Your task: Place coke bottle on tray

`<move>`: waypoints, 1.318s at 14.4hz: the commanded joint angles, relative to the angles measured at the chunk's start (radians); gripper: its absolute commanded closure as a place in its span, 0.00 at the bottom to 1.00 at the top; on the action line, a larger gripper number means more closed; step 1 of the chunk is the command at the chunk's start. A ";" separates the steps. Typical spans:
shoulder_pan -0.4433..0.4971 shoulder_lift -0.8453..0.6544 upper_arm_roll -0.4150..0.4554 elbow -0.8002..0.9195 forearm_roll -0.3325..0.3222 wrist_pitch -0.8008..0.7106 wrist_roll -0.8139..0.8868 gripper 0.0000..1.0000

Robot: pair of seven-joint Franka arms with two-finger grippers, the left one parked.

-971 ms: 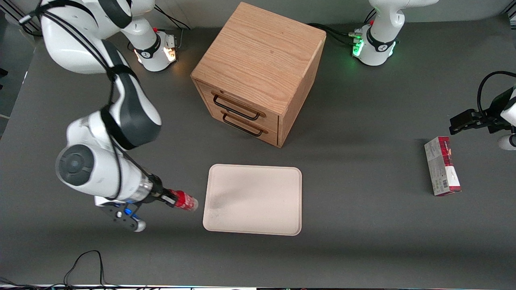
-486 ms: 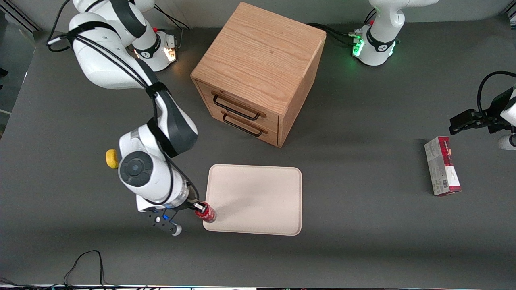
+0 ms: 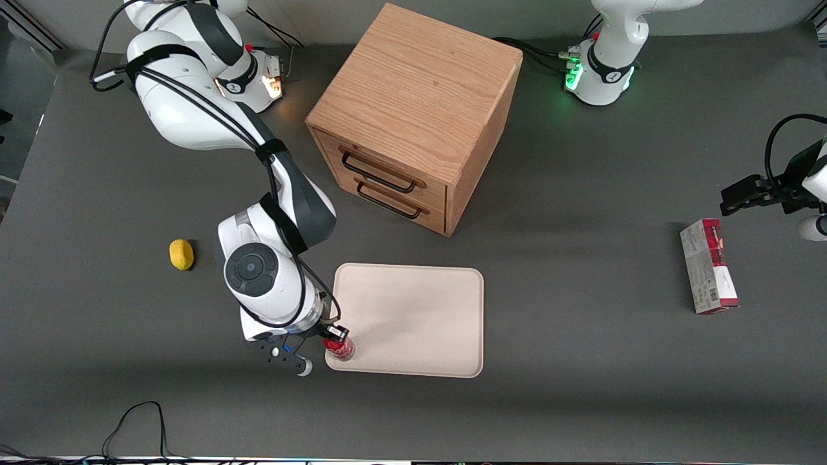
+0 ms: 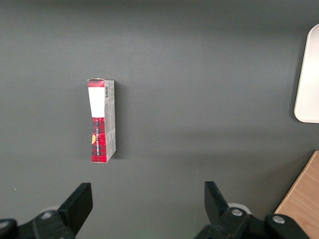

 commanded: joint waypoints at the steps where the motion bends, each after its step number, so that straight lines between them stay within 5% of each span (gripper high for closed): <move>1: 0.011 0.022 0.003 0.043 -0.030 -0.001 0.024 0.91; 6: 0.011 0.036 0.003 0.043 -0.030 -0.004 0.025 0.73; 7: 0.011 0.036 0.003 0.041 -0.030 -0.004 0.025 0.51; 8: 0.011 0.036 0.003 0.040 -0.030 -0.004 0.027 0.16; 9: 0.011 0.036 0.003 0.040 -0.030 -0.004 0.025 0.00; 15: 0.011 0.029 0.003 0.035 -0.031 -0.019 0.025 0.00; 17: 0.005 -0.001 0.006 0.033 -0.079 -0.117 0.001 0.00; 19: -0.023 -0.074 0.009 0.012 -0.038 -0.238 -0.114 0.00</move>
